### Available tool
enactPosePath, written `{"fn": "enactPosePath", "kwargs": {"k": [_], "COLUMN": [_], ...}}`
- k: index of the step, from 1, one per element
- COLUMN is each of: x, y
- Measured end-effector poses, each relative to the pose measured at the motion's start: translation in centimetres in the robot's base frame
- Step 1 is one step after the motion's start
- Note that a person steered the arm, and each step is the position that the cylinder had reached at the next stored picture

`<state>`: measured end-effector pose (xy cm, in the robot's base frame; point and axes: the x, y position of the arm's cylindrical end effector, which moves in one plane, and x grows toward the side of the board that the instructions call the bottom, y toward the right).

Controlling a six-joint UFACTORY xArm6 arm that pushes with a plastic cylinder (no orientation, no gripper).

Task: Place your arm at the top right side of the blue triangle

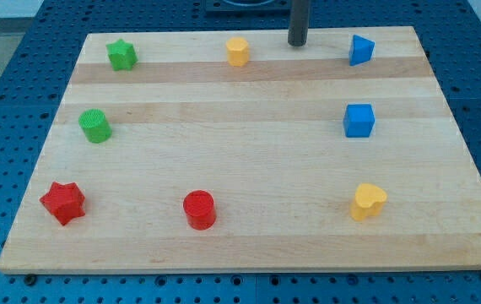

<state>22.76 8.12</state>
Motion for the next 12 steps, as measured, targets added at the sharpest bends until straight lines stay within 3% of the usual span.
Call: {"fn": "enactPosePath", "kwargs": {"k": [3,4,5,6,7,9,11,12], "x": [1.3,3.3,8.2,11.5,11.5,11.5,11.2,8.7], "y": [-0.9,-0.9,-0.5,4.2,8.4,10.3,18.3,20.5]}}
